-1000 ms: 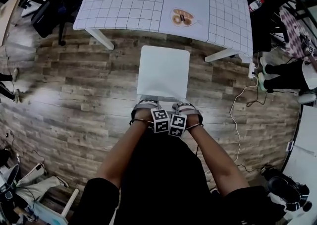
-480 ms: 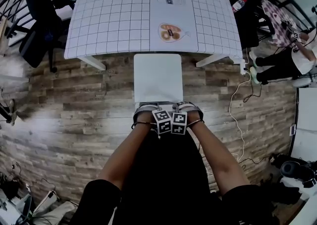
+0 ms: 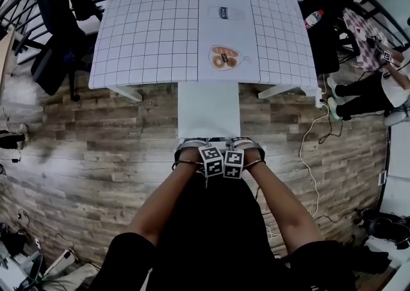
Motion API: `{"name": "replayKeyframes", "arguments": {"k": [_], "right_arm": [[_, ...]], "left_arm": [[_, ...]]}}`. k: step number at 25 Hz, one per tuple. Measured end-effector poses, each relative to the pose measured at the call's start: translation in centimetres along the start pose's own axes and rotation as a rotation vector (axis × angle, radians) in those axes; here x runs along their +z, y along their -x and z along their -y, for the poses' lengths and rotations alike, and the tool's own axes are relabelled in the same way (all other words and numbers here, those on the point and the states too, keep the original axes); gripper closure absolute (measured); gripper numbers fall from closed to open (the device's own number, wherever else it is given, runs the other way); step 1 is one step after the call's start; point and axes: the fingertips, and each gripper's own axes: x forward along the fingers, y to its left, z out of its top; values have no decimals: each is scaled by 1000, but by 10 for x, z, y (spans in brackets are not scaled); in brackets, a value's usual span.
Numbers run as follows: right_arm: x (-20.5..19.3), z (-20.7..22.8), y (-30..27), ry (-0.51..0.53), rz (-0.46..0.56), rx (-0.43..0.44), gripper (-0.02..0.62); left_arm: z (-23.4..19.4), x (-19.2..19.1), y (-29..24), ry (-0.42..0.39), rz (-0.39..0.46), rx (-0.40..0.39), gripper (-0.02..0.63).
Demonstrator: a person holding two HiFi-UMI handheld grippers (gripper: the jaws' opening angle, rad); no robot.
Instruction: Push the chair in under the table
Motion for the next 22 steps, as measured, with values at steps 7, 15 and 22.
{"name": "replayKeyframes", "arguments": {"k": [7, 15, 22], "right_arm": [[-14, 42, -5, 12, 11, 15, 512], [-28, 88, -11, 43, 12, 16, 514], [-31, 127, -16, 45, 20, 15, 514]], "left_arm": [[-42, 10, -3, 30, -7, -32, 523], [-88, 19, -5, 37, -30, -25, 525], [-127, 18, -6, 45, -35, -16, 525]]}}
